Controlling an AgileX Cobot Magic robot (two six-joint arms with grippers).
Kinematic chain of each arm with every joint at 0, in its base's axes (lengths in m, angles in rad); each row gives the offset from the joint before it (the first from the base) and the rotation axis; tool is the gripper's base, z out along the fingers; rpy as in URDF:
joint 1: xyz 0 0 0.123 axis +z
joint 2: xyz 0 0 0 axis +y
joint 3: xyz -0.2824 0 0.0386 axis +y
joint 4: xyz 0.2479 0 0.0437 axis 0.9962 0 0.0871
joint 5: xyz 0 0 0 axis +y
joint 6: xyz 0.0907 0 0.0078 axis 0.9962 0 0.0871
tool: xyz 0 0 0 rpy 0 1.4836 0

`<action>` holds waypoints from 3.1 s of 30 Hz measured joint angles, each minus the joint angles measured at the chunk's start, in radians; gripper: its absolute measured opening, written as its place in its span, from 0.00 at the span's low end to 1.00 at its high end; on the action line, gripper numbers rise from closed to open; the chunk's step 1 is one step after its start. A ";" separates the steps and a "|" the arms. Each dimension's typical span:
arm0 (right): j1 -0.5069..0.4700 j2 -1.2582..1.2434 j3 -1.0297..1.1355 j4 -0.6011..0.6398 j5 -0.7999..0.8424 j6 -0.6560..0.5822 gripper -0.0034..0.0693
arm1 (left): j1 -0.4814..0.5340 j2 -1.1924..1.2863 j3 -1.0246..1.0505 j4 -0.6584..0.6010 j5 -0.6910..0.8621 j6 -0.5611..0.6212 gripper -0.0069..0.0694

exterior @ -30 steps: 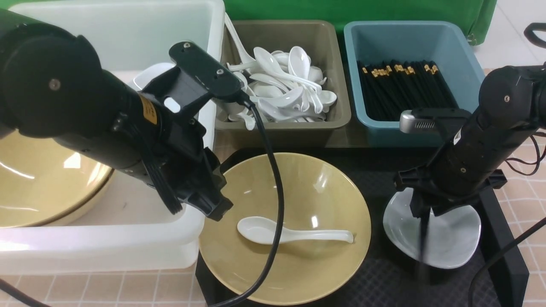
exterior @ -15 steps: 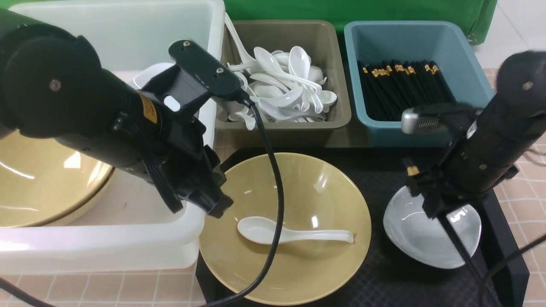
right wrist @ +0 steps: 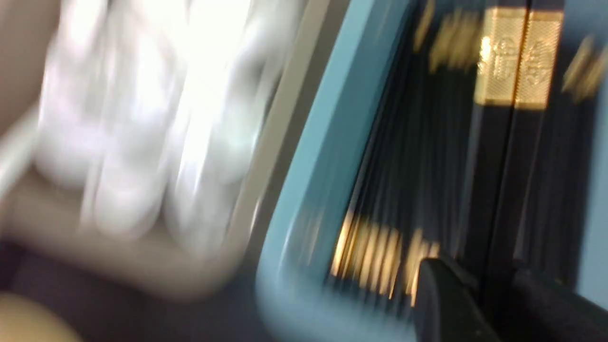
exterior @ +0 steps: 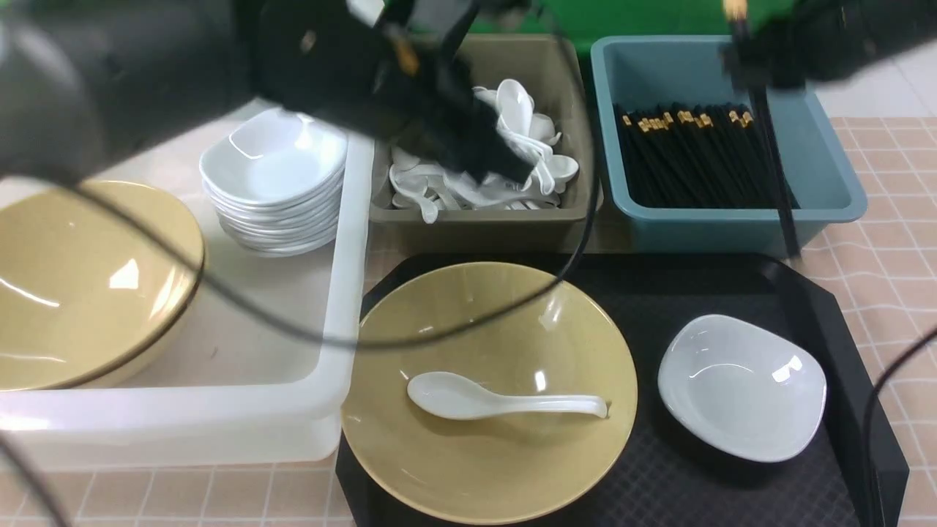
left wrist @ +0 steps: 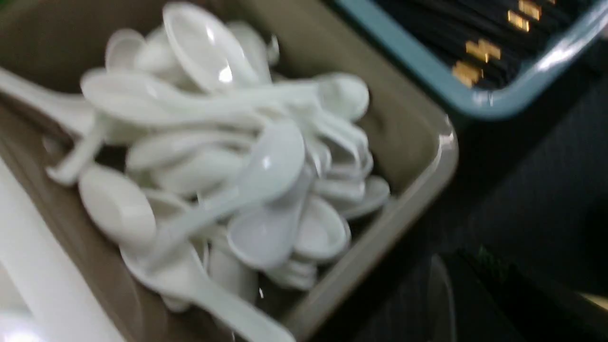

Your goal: On brown table put chopsticks spoon bowls plates into blue grey white boxes.

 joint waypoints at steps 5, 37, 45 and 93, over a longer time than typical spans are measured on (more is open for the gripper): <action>-0.045 0.194 -0.182 0.000 -0.219 0.048 0.27 | 0.000 0.026 -0.070 0.003 -0.158 0.046 0.09; 0.278 0.161 -0.324 0.102 0.550 -0.436 0.75 | 0.203 -0.676 0.539 0.065 0.296 -0.106 0.09; 0.494 0.121 0.012 0.098 0.552 -0.690 0.76 | 0.221 -0.683 0.588 -0.105 0.213 0.078 0.09; 0.300 0.454 -0.431 -0.093 -0.156 -0.157 0.48 | 0.358 -0.261 0.235 -0.324 0.189 0.171 0.09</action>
